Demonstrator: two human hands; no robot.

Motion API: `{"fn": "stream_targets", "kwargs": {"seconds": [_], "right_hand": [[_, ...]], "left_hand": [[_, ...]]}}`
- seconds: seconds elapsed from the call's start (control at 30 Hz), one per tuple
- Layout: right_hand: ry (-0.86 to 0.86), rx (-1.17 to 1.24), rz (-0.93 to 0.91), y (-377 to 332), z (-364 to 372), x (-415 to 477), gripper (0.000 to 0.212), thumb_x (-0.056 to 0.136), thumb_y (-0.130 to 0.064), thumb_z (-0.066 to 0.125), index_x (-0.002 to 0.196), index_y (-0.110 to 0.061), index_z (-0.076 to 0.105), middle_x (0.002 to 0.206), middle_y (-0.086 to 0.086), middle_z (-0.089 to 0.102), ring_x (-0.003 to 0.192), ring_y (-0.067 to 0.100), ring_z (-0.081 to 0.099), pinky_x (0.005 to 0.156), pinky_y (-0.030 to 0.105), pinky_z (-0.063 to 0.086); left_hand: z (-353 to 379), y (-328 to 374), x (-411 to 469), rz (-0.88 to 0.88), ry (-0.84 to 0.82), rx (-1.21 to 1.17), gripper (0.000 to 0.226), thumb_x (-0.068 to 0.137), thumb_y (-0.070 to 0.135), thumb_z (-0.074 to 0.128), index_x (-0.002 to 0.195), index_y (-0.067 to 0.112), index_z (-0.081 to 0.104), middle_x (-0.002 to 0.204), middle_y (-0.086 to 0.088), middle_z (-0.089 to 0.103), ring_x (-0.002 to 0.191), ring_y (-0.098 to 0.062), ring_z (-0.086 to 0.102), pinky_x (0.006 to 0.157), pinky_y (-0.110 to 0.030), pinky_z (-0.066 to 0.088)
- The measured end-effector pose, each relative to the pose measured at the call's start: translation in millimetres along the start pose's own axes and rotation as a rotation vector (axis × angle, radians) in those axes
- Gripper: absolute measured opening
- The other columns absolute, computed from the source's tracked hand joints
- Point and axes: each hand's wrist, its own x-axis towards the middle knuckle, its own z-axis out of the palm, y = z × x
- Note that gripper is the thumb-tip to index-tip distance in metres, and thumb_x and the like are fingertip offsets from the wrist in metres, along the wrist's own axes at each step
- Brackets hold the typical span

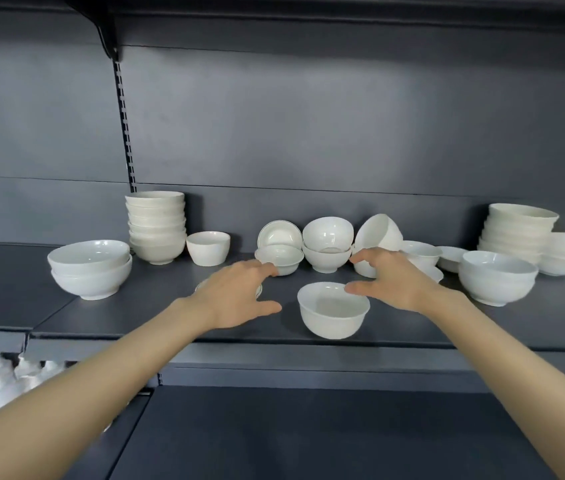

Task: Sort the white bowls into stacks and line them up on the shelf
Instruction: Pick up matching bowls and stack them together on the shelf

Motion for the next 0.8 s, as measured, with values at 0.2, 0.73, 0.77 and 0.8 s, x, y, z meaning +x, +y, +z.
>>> {"fn": "stream_targets", "kwargs": {"seconds": [0.2,0.73,0.77,0.8], "right_hand": [[-0.029,0.145,0.071,13,20,-16,0.070,0.084,-0.041,0.069,0.143,-0.016,0.039,0.144,0.001,0.044,0.128,0.020,0.043,0.102,0.027,0.036],[-0.240,0.494,0.130,42,29,-13,0.081,0.078,-0.034,0.077,0.145,-0.012,0.036,0.136,-0.003,0.053,0.112,0.008,0.057,0.095,0.021,0.041],[-0.251,0.500,0.112,42,28,-13,0.073,0.079,-0.031,0.076,0.140,-0.008,0.042,0.136,-0.001,0.056,0.114,0.011,0.058,0.096,0.023,0.044],[-0.257,0.509,0.094,43,27,-13,0.065,0.080,-0.027,0.075,0.133,-0.002,0.048,0.133,0.000,0.057,0.117,0.014,0.058,0.099,0.027,0.044]], "left_hand": [[38,3,-2,-0.034,-0.069,-0.235,0.072,0.083,0.048,0.067,0.142,0.020,0.037,0.138,0.001,0.048,0.124,-0.015,0.046,0.103,-0.034,0.041],[83,27,19,-0.186,-0.061,-0.722,0.062,0.072,0.034,0.082,0.126,0.024,0.053,0.118,0.012,0.064,0.112,-0.004,0.058,0.099,-0.025,0.044],[85,28,19,-0.186,-0.056,-0.738,0.062,0.071,0.034,0.083,0.126,0.024,0.054,0.118,0.012,0.065,0.112,-0.004,0.059,0.102,-0.029,0.045],[85,29,19,-0.185,-0.052,-0.763,0.063,0.070,0.034,0.083,0.125,0.023,0.055,0.117,0.011,0.066,0.111,-0.004,0.060,0.103,-0.031,0.045]]}}
